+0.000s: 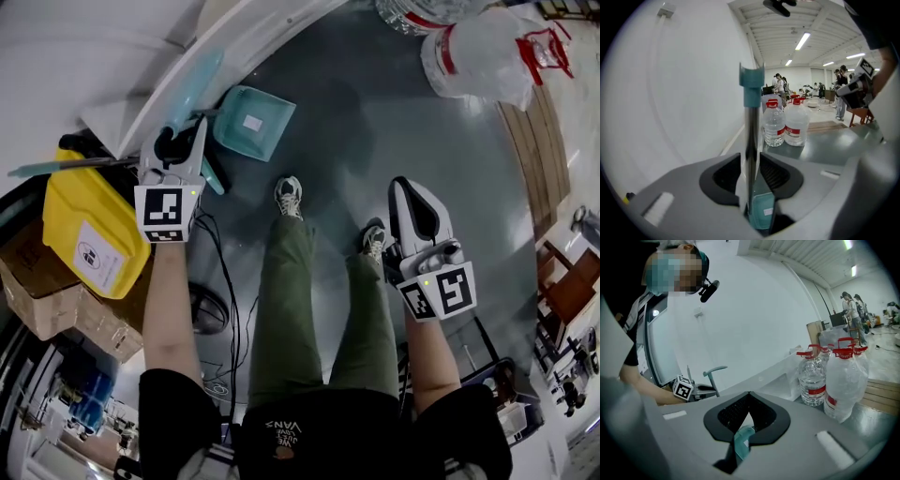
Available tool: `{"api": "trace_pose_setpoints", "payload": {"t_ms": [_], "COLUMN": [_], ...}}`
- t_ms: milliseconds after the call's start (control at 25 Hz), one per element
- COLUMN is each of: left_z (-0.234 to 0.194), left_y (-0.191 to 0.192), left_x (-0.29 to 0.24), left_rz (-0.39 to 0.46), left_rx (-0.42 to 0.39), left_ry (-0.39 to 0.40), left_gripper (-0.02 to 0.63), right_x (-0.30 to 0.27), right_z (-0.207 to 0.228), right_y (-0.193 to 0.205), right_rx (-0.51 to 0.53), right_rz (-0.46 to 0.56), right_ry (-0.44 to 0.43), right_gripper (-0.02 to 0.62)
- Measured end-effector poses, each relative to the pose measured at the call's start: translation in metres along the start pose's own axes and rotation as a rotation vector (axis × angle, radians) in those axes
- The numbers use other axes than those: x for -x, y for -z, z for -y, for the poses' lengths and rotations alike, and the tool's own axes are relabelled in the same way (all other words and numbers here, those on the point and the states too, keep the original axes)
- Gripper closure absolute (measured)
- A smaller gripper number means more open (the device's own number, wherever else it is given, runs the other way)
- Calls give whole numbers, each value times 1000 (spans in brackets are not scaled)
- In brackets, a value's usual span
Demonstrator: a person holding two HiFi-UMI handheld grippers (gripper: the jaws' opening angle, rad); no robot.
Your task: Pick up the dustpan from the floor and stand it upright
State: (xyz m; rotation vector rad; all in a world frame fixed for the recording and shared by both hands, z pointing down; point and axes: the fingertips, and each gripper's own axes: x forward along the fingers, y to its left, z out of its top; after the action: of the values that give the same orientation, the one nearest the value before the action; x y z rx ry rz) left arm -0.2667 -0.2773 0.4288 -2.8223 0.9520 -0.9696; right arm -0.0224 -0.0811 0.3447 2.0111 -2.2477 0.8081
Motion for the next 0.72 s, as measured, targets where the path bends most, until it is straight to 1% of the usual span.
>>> {"api": "trace_pose_setpoints", "payload": {"t_ms": [80,200,360,560,720], "left_z": [-2,3,16,41,69], "left_y": [3,4,-10,-59,-105], "left_x": [3,14,41,85,134], "left_rz": [-21,-56,-72,-28,36], "left_rx": [30,53,81,77,123], "left_ry": [-13,-34,-77,-180,-280], "left_gripper": [456,437,434,434,434], "right_x": [8,23,47,90,130], "right_z": [0,-2,-2,4,4], "right_y": [-6,-17,-39,-72,-105], "right_rx": [-10,-21,-23,10,55], "right_rz": [17,44,80,117,127], "right_ry": [-5,-22,-58,-139,-231], "right_gripper": [594,594,594,594,594]}}
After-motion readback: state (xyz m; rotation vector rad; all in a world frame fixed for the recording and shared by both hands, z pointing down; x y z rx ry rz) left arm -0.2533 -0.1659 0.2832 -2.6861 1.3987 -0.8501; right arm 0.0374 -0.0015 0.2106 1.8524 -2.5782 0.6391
